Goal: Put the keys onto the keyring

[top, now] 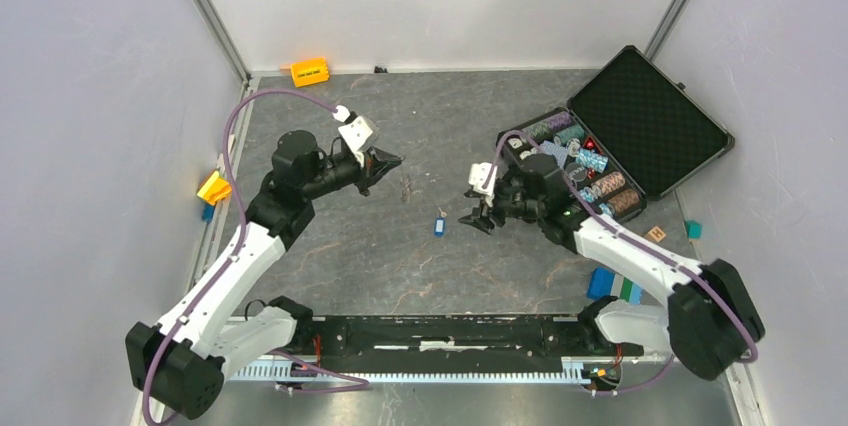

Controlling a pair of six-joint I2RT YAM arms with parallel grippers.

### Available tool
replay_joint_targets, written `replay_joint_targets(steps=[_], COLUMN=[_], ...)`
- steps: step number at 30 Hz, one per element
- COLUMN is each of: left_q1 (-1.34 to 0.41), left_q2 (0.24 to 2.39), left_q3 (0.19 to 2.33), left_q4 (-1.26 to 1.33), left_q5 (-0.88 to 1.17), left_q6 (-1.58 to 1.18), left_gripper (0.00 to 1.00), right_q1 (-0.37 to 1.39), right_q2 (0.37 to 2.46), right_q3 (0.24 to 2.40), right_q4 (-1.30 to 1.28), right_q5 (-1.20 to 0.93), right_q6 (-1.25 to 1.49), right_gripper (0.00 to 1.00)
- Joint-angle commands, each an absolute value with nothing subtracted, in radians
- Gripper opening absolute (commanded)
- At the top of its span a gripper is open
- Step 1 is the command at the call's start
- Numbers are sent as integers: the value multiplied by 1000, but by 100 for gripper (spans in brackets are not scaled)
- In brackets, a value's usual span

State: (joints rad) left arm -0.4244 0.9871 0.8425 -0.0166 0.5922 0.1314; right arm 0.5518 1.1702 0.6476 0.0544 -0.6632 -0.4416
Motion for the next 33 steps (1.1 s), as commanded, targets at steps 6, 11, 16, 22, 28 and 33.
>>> replay_joint_targets(steps=[6, 11, 16, 22, 28, 33], left_q1=[-375, -368, -362, -356, -346, -343], left_q2=[921, 899, 882, 894, 884, 882], left_q3=[908, 876, 843, 841, 834, 833], left_q4=[-291, -294, -282, -284, -286, -284], left_q5=[419, 425, 437, 453, 476, 482], left_q6=[273, 288, 292, 274, 269, 267], left_gripper=[2, 2, 2, 2, 2, 2], right_q1=[612, 610, 606, 587, 571, 571], right_q2=[1436, 1601, 1770, 1935, 2020, 2047], right_q3=[769, 951, 1125, 1321, 1421, 1446], right_q4=[114, -147, -339, -561, -704, -747], right_q5=[-579, -679, -731, -775, -795, -809], right_q6=[-482, -750, -900, -1055, -1155, -1191], right_gripper=[57, 57, 57, 53, 50, 50])
